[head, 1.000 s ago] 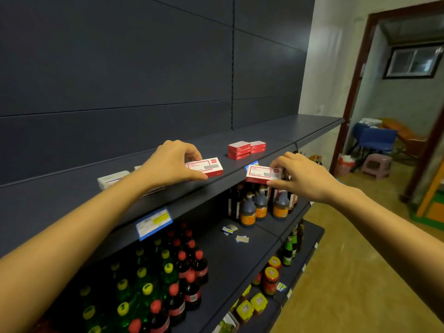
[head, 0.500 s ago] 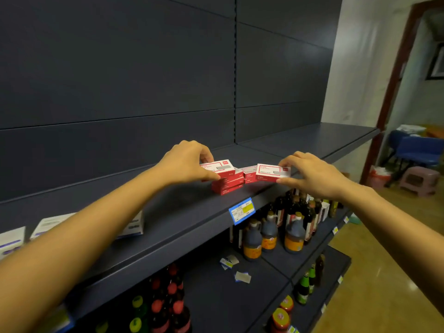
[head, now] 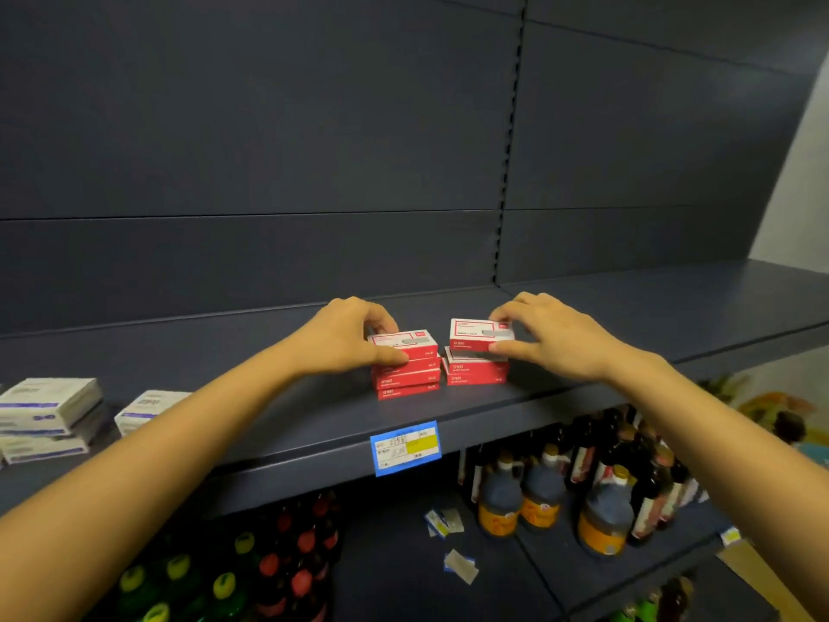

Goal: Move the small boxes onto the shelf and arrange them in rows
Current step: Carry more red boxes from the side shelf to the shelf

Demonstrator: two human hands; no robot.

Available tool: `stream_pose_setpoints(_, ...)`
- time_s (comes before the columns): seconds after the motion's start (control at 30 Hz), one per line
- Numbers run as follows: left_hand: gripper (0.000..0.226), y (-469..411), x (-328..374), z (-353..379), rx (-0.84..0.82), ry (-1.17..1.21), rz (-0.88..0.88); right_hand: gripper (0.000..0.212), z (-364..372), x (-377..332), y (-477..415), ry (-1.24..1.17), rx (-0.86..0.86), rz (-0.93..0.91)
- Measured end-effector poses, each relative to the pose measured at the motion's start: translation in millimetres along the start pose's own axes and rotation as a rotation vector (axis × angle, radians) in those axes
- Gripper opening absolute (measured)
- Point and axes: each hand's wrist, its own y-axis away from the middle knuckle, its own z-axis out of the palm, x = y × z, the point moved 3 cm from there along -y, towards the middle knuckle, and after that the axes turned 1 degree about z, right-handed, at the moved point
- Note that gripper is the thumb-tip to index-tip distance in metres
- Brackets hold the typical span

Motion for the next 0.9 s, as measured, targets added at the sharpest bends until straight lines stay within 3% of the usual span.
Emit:
stream_pose_setpoints(0.23,0.041,20.9,11.2,-5.0,0.191,-0.042,-0.103,0.046,13.7,3.3,-17.2,0.015,-0.165,-0.132)
stream_pose_setpoints(0.37,0.033,46.7,13.6,-22.7,0.337,-0.239,-0.178,0.055,-2.6,-18.5,-24.2,-0.006,-0.023,-0.260)
stream_pose_setpoints(0.6,0.031,121.4,-3.4,-57.1,0.462,-0.501,-0.393,0.041,-16.3,-116.3,-30.9,-0.108,0.119,-0.598)
stream_pose_setpoints(0.9,0.035,276.0,-29.7,-98.0,0.533,-0.690,-0.722,0.041,2.2,-274.5,-17.1,-0.150,0.115,-0.928)
